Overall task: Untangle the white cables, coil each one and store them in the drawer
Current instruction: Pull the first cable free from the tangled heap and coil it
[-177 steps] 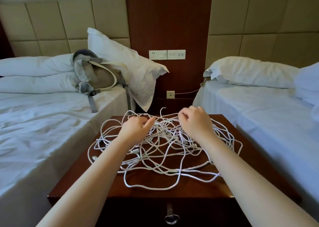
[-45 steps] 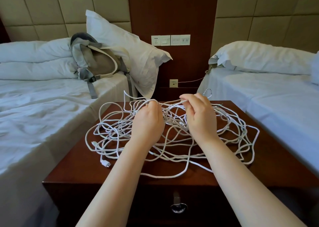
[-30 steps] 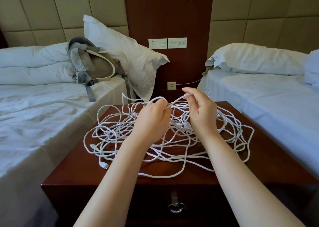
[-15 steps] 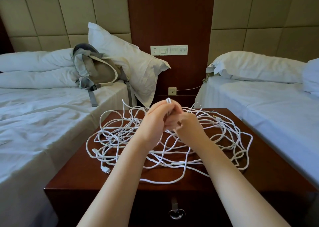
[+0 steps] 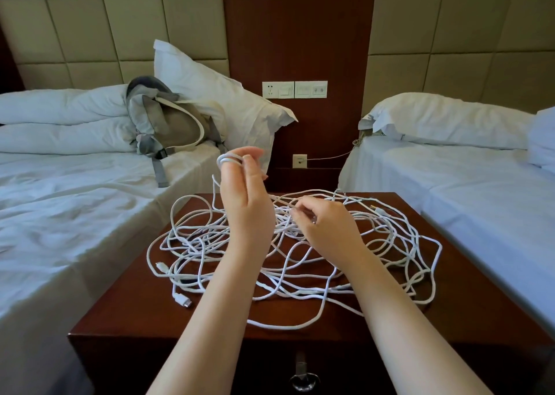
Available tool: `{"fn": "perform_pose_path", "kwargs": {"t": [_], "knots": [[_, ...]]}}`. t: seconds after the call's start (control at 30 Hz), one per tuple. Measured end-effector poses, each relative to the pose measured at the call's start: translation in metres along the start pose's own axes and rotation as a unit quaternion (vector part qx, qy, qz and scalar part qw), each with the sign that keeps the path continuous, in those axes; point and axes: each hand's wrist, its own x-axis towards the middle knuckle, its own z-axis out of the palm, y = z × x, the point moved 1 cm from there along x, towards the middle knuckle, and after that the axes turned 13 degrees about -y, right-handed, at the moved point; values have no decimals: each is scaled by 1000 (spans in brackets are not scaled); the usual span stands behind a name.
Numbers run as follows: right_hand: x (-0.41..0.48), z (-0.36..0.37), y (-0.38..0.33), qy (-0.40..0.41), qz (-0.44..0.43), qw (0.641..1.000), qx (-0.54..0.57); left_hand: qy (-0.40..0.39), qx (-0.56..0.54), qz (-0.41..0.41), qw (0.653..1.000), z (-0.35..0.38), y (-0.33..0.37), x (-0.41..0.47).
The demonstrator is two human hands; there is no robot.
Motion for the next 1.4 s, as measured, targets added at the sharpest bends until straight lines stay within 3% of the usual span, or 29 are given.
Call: {"fn": "perform_pose_path", "kwargs": {"t": [0.1, 0.2, 0.37, 0.53, 0.7, 0.9, 1.03, 1.23, 1.4], "knots": [[0, 1, -2, 15, 41, 999, -30, 36, 106, 36, 993, 2, -7, -5], [-1, 1, -2, 92, 30, 994, -47, 69, 216, 85, 970, 6, -7, -8], [-3, 1, 7, 183, 12, 979, -93, 47, 364, 97, 925, 2, -10, -8], [-4, -3, 15, 218, -7, 971, -100, -89, 442, -128, 884, -9, -13, -3], [-4, -3, 15, 244, -15, 965, -96, -216, 515, -99, 824, -8, -9, -4], [-5, -3, 13, 254, -24, 963, -81, -395, 349, -193, 827, -6, -2, -9], [-5, -5, 12, 264, -37, 961, -77, -452, 246, -228, 826, -3, 0, -11], [-4, -3, 16, 201, -11, 979, -35, -434, 36, -240, 868, -4, 2, -9], [-2, 1, 20, 171, 14, 984, -48, -311, -88, -193, 926, -13, -1, -2]]}}
